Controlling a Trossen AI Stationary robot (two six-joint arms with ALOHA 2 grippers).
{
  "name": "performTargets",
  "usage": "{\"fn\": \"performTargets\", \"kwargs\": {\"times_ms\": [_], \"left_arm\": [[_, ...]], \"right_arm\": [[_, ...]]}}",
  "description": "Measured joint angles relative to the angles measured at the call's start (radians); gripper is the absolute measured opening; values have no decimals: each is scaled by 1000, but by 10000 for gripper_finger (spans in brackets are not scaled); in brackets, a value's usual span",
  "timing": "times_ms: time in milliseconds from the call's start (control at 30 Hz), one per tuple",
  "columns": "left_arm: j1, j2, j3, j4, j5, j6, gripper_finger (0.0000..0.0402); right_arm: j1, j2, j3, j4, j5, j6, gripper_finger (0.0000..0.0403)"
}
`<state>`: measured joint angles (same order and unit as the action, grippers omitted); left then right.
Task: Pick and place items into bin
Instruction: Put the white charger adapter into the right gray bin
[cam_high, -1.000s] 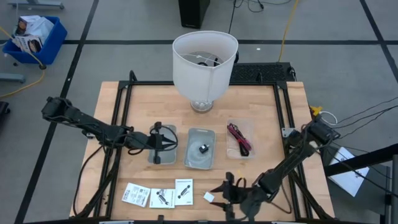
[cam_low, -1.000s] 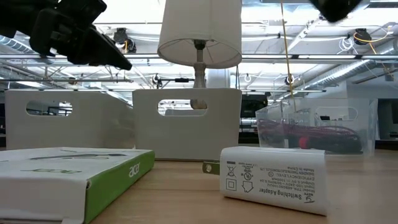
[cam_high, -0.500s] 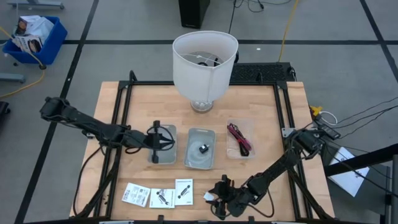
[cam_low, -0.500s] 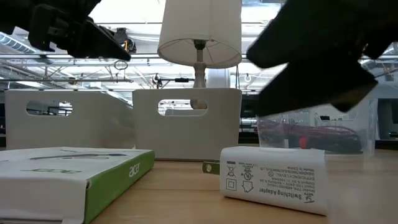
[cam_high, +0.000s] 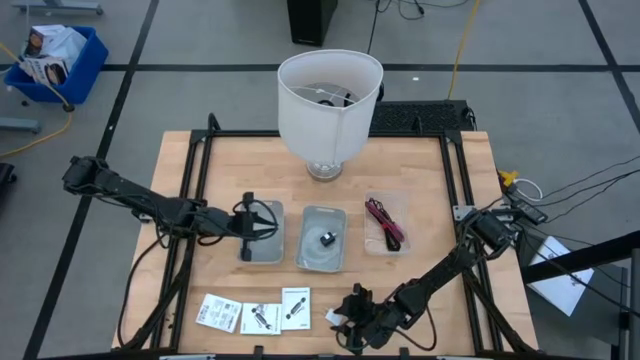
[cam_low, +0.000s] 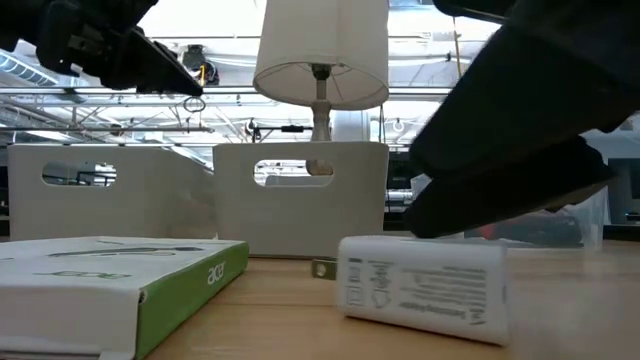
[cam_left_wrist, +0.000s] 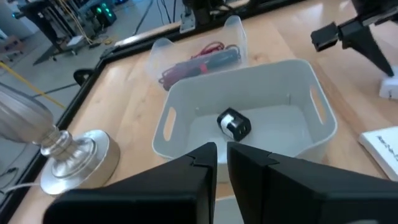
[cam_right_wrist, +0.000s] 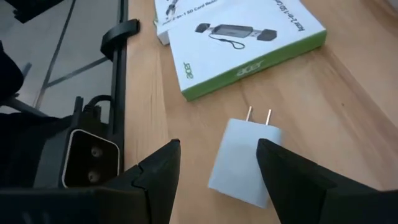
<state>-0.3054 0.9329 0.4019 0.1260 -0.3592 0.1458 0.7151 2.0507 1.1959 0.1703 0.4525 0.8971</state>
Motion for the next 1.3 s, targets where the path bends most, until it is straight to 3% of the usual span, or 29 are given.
{"fn": "performTargets", "kwargs": {"times_ms": [400,900,1300], "left_arm": [[-4,0,0,-33,6,-46,47],[-11,0,0,-32,18,-43,47],[-11,0,0,-39,19,-45,47]], "right_arm": [[-18,3,-2,-157,-13,0,210],[-30,8,-2,52,-55,-45,210],[-33,7,67,7,-41,-43,210]]}}
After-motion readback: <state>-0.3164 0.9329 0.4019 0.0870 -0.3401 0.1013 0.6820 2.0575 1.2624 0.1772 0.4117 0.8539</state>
